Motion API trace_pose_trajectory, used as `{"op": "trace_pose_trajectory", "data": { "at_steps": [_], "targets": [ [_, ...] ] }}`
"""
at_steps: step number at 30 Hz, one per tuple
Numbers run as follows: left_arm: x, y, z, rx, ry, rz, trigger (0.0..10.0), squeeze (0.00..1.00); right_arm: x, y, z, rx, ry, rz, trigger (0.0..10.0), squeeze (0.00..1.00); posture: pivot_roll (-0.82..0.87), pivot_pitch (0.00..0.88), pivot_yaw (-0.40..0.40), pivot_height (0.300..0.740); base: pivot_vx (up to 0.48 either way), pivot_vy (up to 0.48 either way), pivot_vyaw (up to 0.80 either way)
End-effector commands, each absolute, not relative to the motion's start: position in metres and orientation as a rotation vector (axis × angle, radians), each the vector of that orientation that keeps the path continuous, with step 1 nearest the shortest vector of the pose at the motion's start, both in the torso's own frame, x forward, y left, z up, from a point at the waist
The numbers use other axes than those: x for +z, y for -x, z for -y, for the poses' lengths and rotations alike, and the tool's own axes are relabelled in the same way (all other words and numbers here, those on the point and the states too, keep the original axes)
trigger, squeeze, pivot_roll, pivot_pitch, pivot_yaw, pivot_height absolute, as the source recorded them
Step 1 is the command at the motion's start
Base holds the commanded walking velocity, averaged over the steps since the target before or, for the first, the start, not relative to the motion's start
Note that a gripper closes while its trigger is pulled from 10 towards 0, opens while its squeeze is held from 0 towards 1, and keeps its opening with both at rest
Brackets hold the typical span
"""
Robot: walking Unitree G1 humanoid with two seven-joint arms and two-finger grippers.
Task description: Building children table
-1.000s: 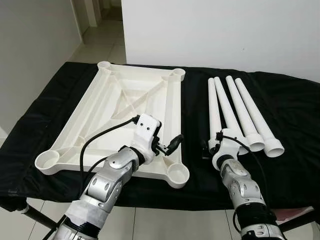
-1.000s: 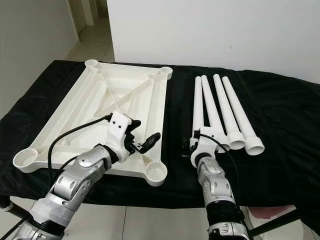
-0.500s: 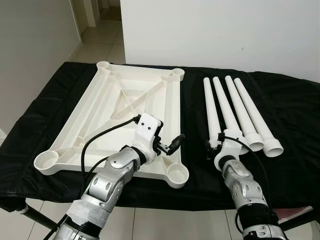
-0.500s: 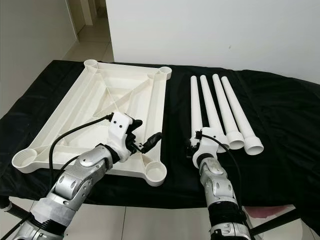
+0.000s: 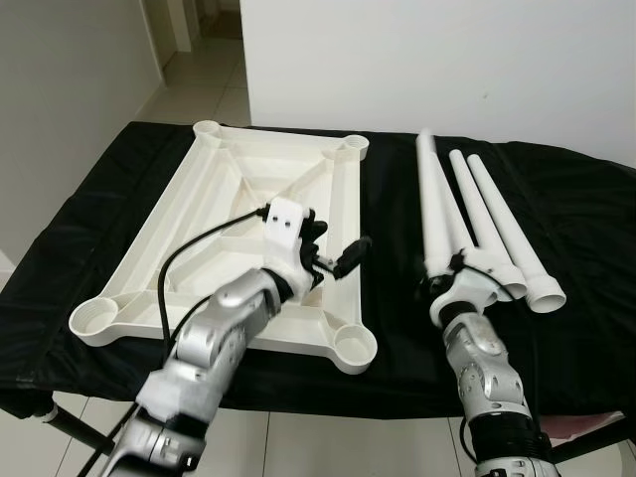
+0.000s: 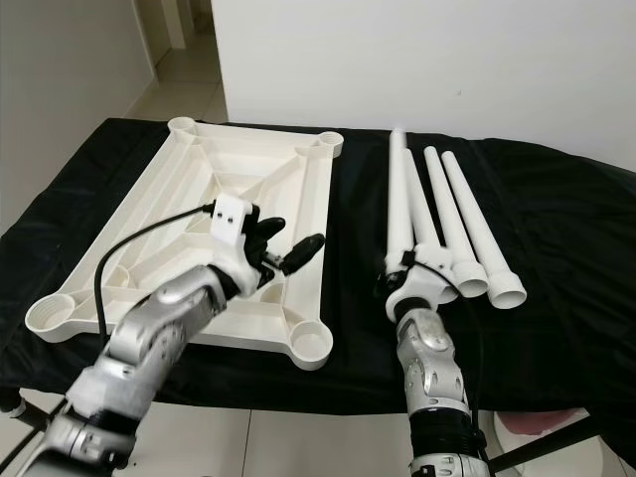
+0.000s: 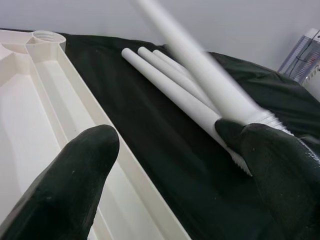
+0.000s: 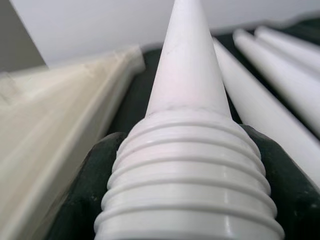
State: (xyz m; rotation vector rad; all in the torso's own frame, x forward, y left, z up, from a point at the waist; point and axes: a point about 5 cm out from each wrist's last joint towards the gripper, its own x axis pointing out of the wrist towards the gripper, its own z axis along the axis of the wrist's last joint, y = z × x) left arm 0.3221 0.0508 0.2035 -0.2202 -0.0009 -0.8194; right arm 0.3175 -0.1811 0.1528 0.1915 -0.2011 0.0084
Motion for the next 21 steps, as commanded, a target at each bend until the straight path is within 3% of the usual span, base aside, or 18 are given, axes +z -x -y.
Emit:
{"op": "trace_pose_trajectory", "data": {
  "at_steps": [1,4,12,21],
  "targets": [
    [0.202,-0.319,-0.046,-0.99,0.243,-0.041,10.0,0.0,0.165,-0.313,0.175,0.053,-0.187,0.292,10.0,0.0,0.04,0.031,-0.012,0.74,0.0,0.0,0.0],
    [0.204,-0.322,-0.045,-1.002,0.267,-0.084,10.0,0.0,0.171,-0.31,0.171,0.092,-0.17,0.337,10.0,0.0,0.04,0.029,-0.012,0.74,0.0,0.0,0.0],
    [0.236,-0.336,-0.034,-1.127,0.548,-0.199,10.0,0.0,0.179,-0.295,0.131,0.381,-0.005,0.42,10.0,0.0,0.02,0.014,-0.002,0.74,0.0,0.0,0.0],
    [0.253,-0.346,-0.032,-1.162,0.686,-0.224,10.0,0.0,0.174,-0.29,0.12,0.469,0.07,0.427,10.0,0.0,0.01,0.0,0.002,0.74,0.0,0.0,0.0]
  ]
}}
